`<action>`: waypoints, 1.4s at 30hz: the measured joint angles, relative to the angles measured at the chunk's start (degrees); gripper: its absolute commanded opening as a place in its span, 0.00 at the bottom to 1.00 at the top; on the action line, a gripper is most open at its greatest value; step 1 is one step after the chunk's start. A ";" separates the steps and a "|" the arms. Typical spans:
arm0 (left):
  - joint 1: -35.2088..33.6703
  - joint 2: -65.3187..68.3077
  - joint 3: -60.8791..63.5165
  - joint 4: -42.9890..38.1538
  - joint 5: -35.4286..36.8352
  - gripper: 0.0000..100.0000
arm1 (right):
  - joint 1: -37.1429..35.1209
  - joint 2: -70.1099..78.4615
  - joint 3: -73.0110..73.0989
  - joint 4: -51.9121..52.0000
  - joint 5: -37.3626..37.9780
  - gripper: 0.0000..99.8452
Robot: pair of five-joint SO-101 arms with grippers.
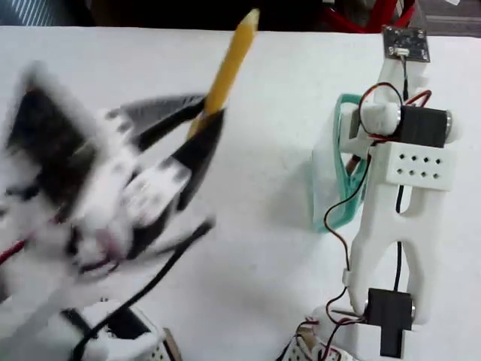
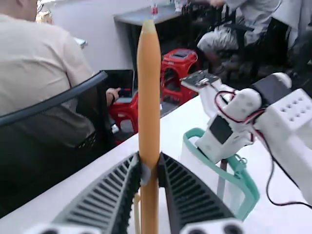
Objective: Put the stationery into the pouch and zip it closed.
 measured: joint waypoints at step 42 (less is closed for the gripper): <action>-13.80 -45.71 104.79 -70.15 5.19 0.02 | 3.69 3.78 -14.24 -10.81 35.34 0.16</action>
